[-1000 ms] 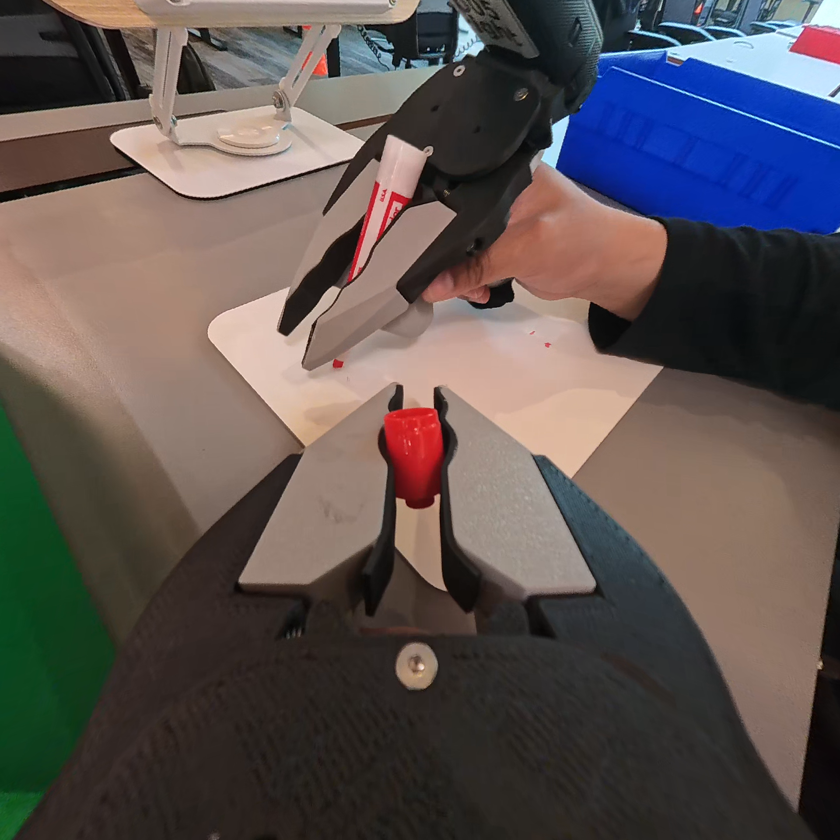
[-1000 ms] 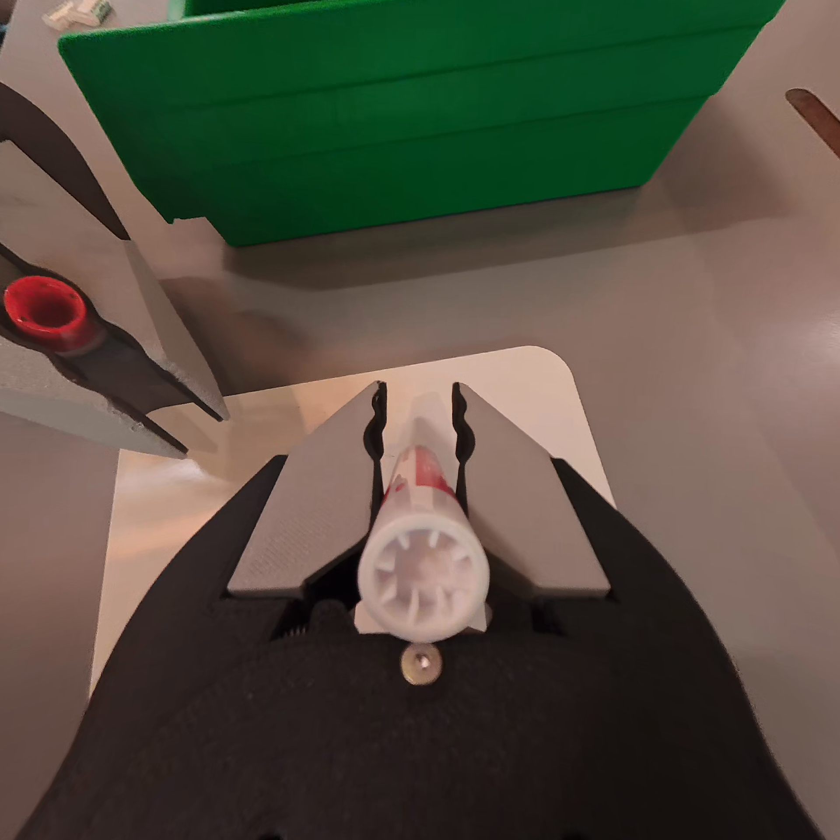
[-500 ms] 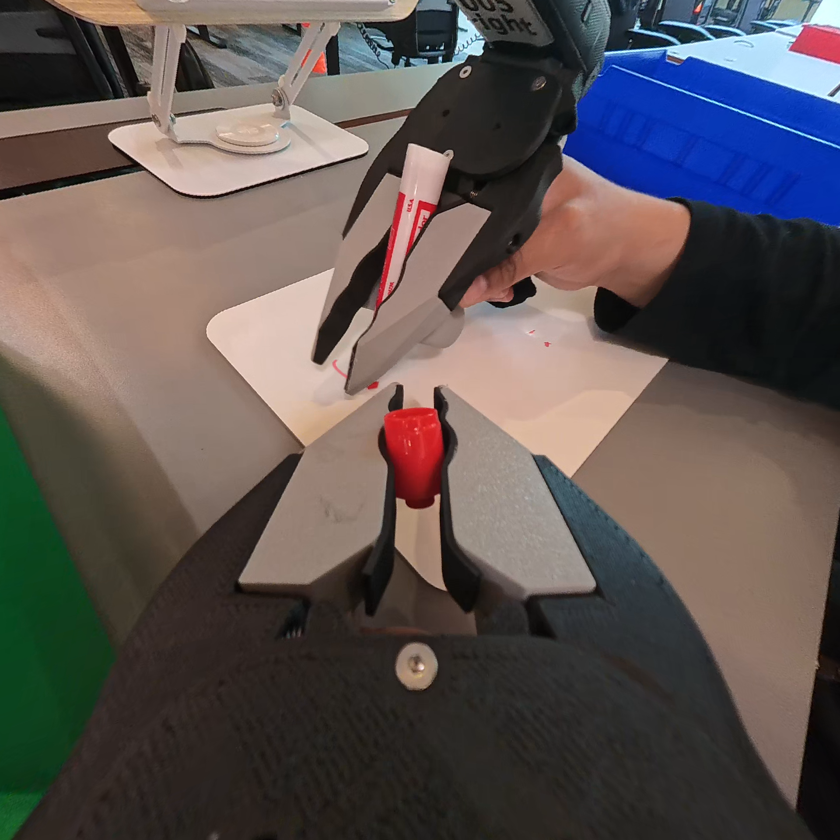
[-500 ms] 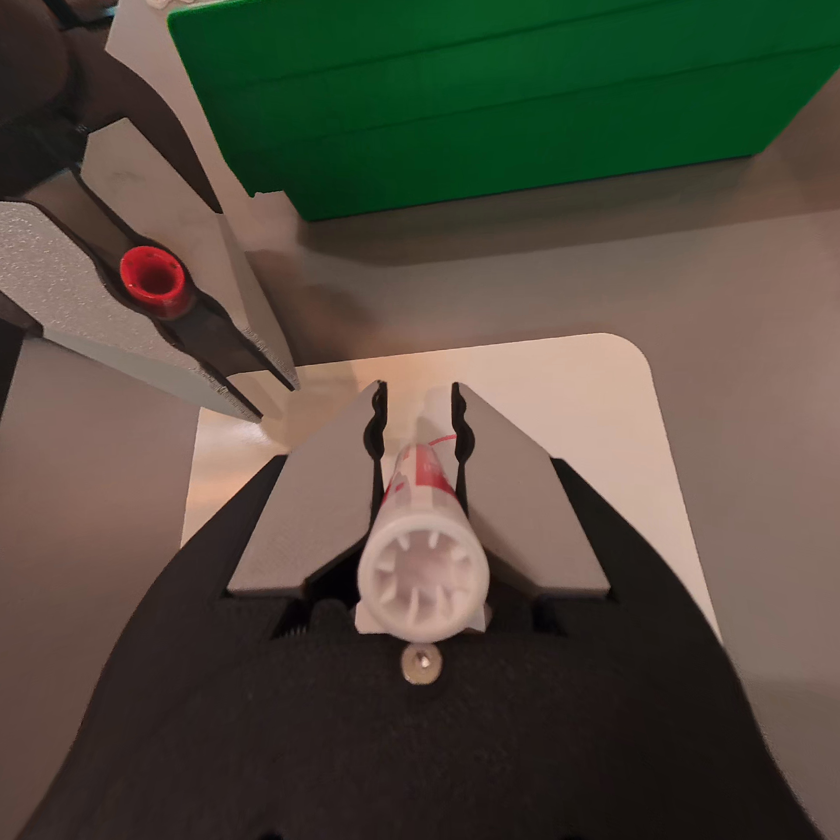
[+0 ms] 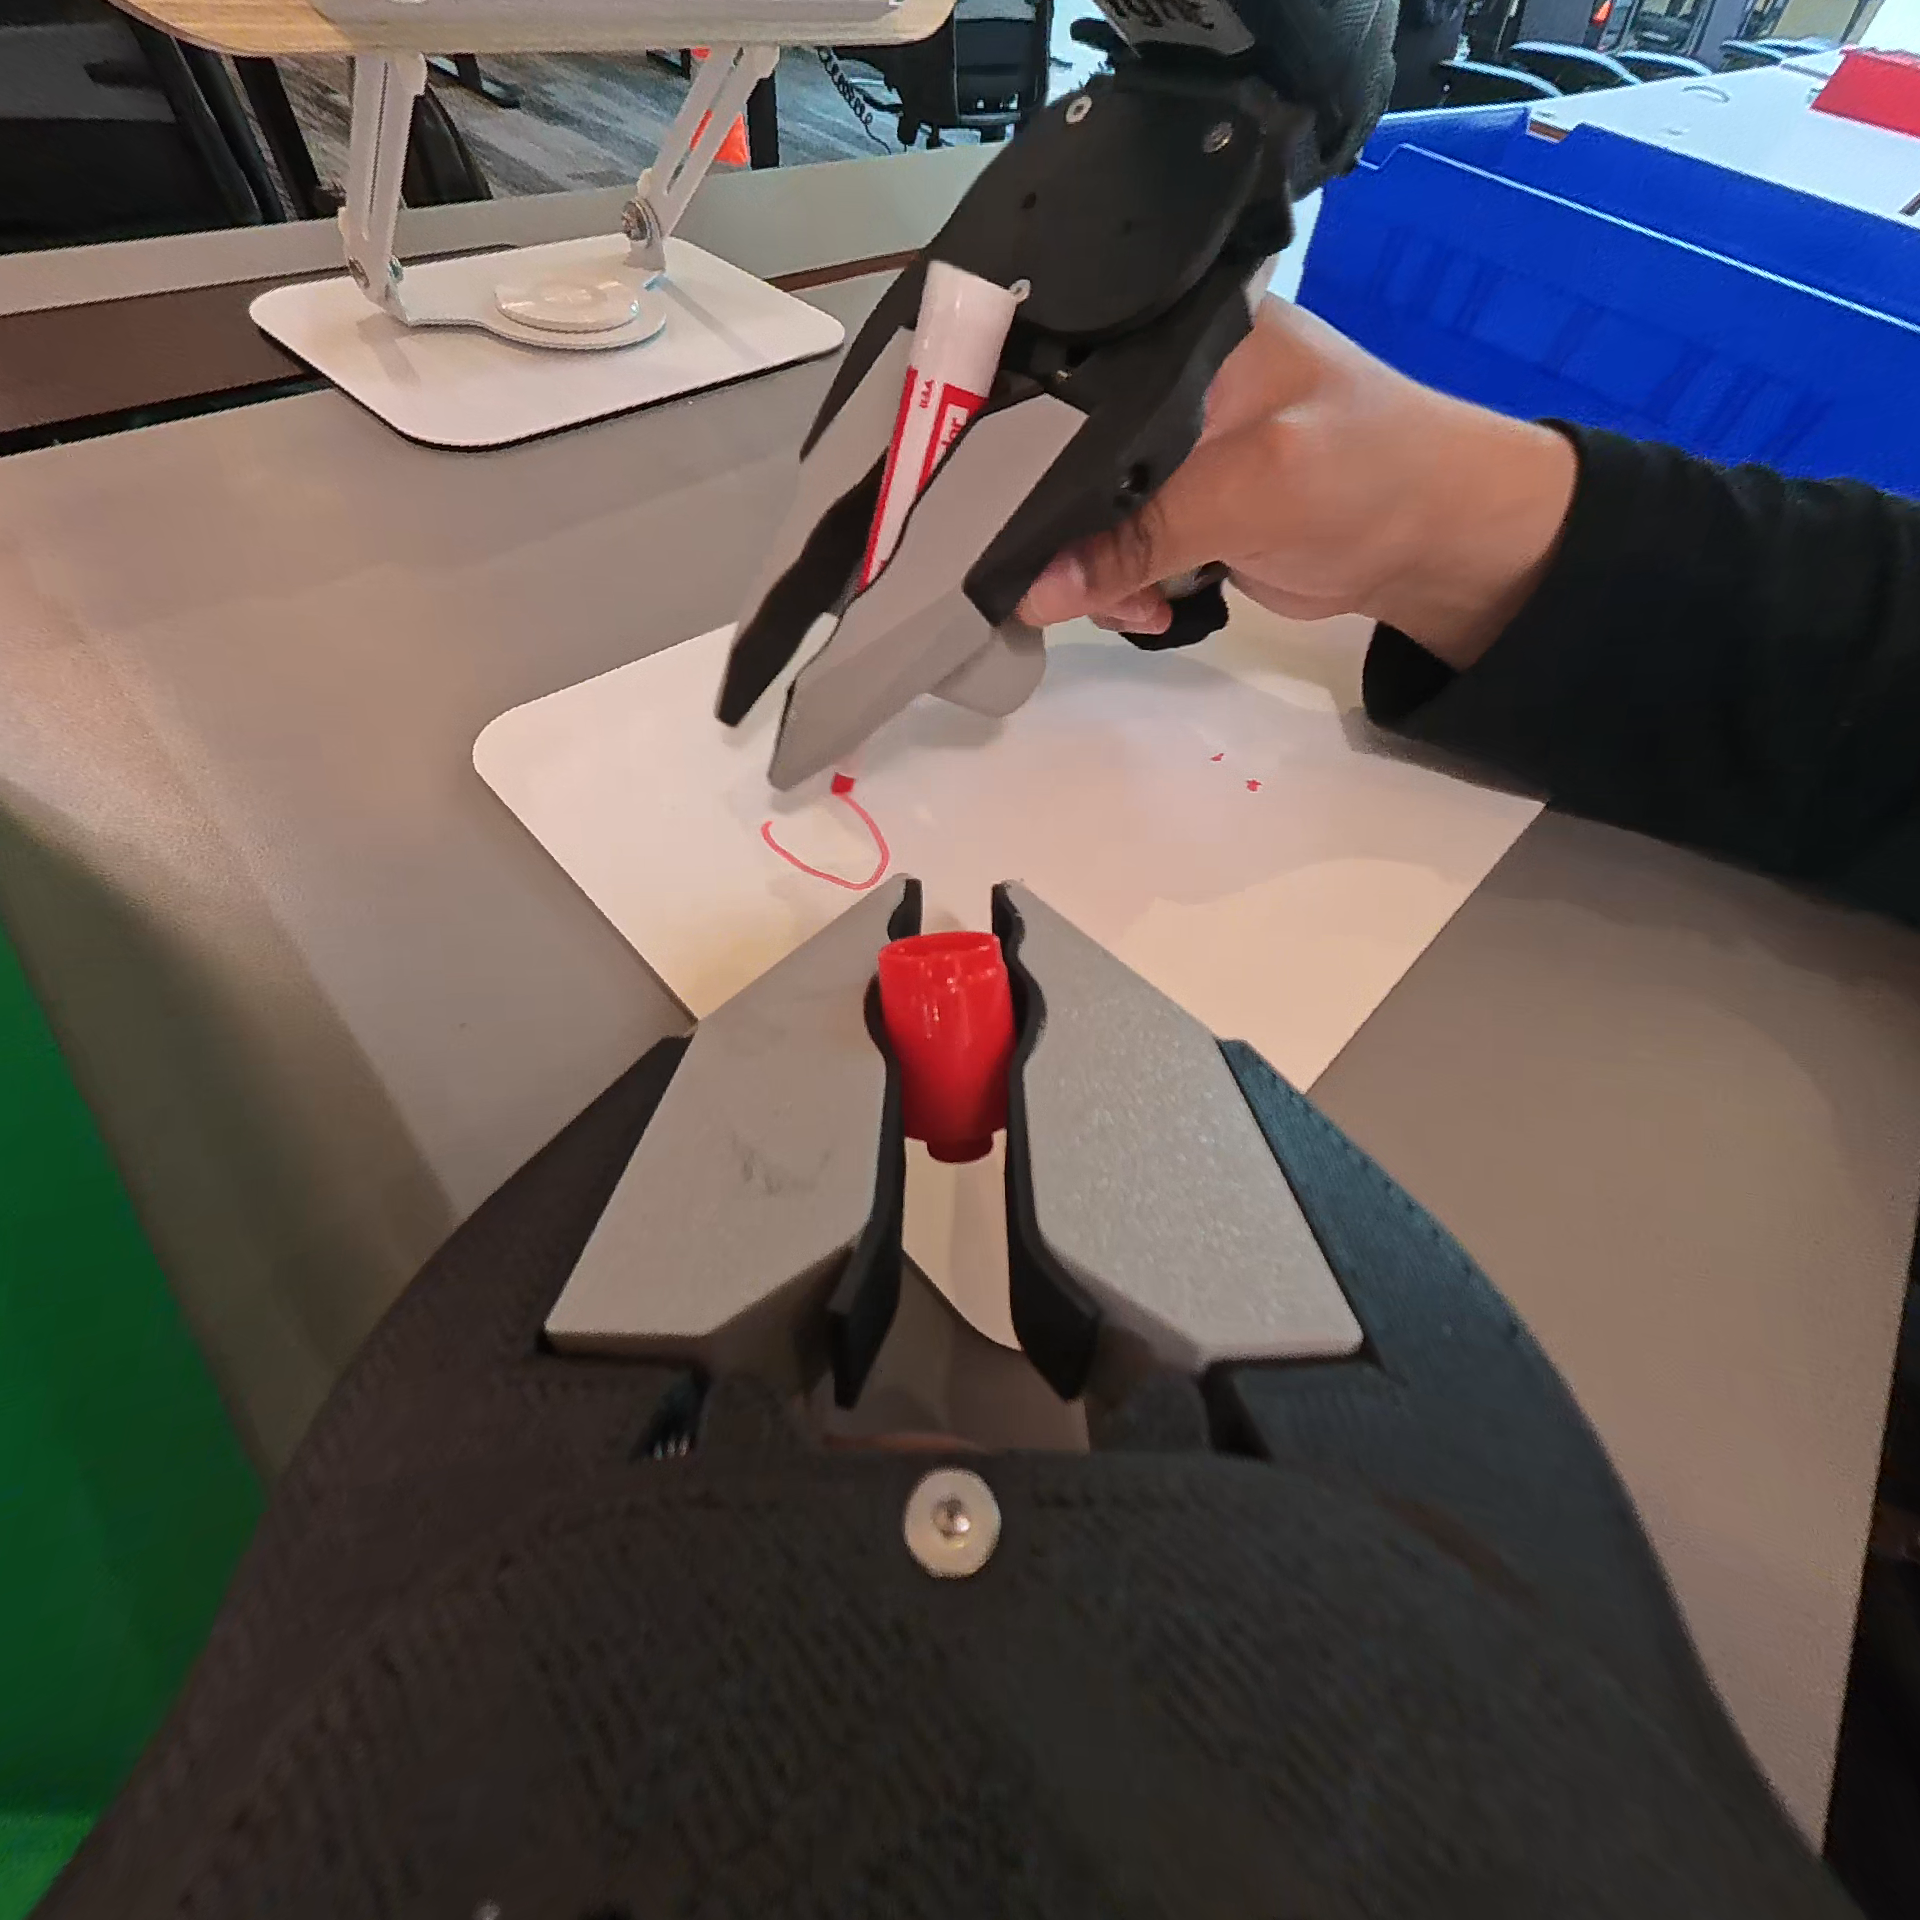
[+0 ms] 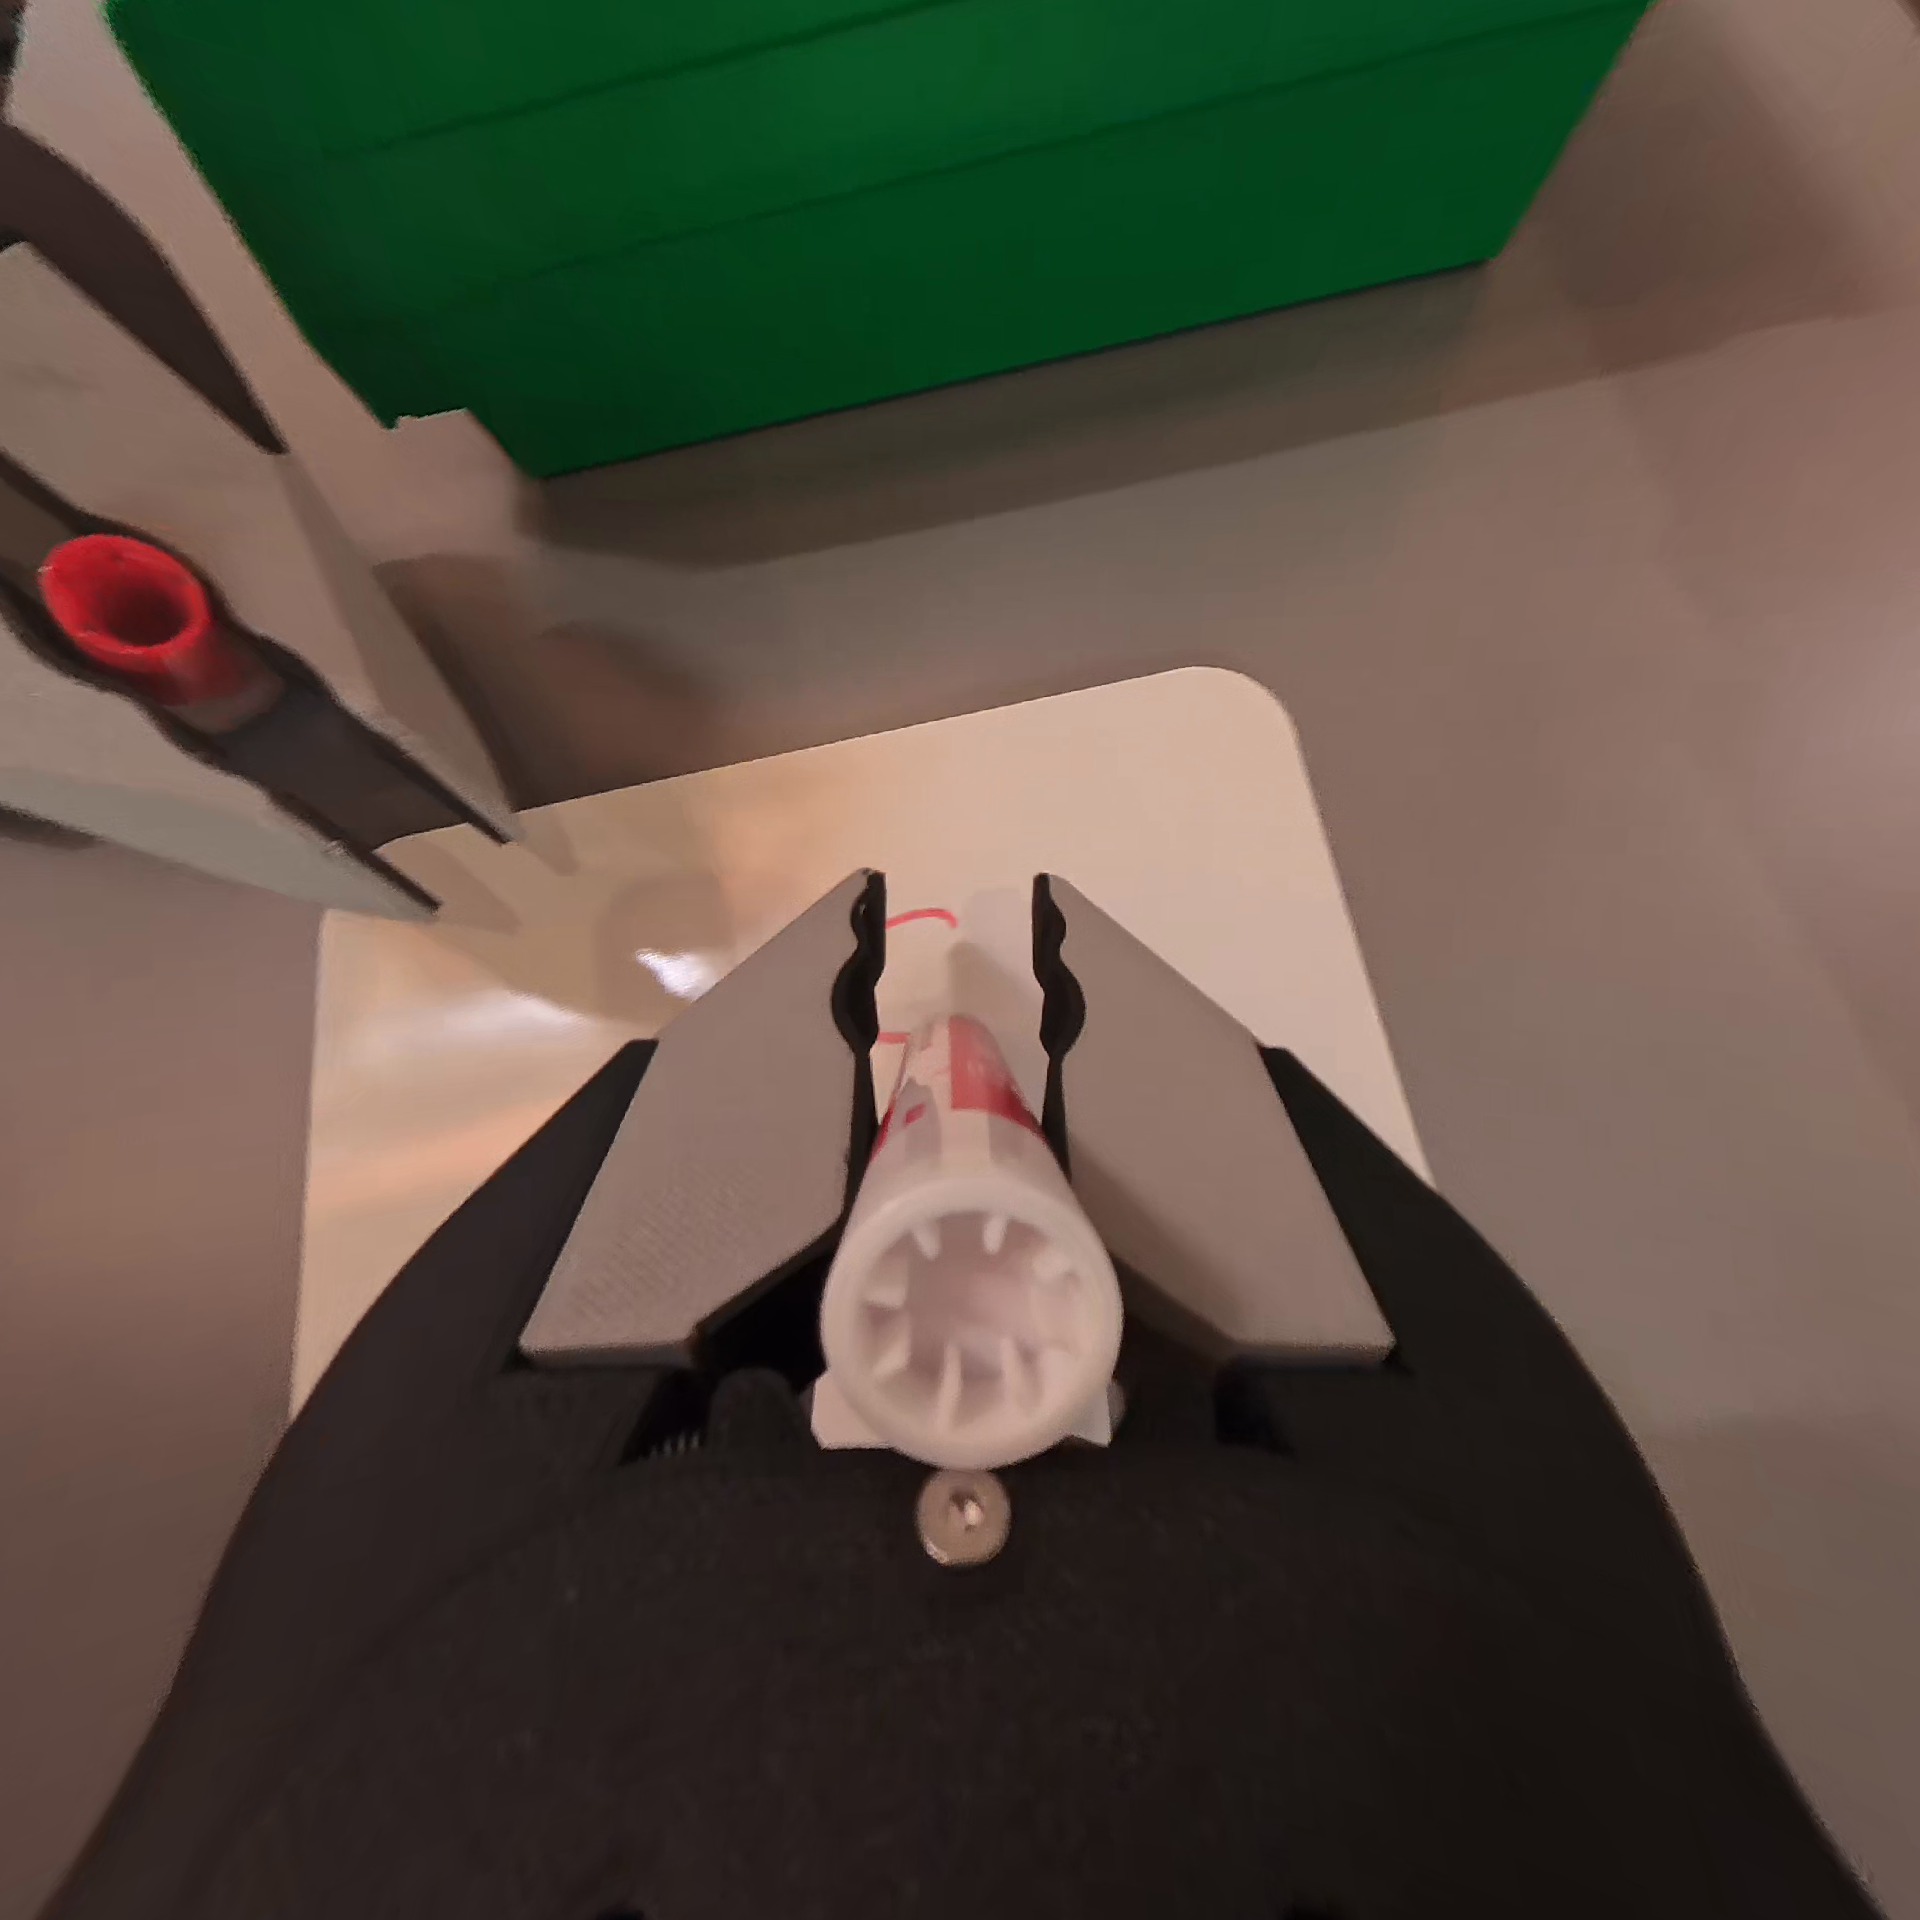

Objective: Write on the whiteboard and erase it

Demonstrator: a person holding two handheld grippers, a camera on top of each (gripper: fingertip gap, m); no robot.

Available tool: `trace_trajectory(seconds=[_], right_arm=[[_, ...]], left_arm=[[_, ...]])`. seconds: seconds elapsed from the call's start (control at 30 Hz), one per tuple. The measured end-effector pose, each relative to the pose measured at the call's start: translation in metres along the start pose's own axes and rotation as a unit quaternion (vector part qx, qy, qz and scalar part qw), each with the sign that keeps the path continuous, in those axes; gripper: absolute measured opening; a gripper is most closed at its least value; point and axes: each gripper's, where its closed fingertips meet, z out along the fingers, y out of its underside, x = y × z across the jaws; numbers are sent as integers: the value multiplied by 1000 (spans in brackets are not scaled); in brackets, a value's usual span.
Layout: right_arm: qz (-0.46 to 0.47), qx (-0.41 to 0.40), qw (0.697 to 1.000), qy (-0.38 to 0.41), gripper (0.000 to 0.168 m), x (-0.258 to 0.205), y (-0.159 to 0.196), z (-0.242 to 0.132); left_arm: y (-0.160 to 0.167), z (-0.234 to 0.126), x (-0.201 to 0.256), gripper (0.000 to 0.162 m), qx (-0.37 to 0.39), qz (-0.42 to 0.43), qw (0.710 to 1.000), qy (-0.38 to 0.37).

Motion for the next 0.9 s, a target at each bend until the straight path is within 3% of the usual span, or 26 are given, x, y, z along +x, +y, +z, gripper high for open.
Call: trace_trajectory(seconds=[0.1, 0.37, 0.53, 0.9], right_arm=[[7, 18, 999, 25, 27, 11, -6, 4], [-6, 24, 1000, -7, 27, -7, -15, 16], [26, 68, 997, -3, 27, 0, -21, -1], [26, 82, 995, 44, 27, -2, -6, -32]], left_arm=[[0, 0, 0, 11, -1, 0, 1000, -1], [1, 1, 0, 11, -3, 1, 1000, -1], [0, 0, 0, 11, 0, 0, 1000, -2], [-1, -1, 1, 11, 3, 3, 1000, -3]])
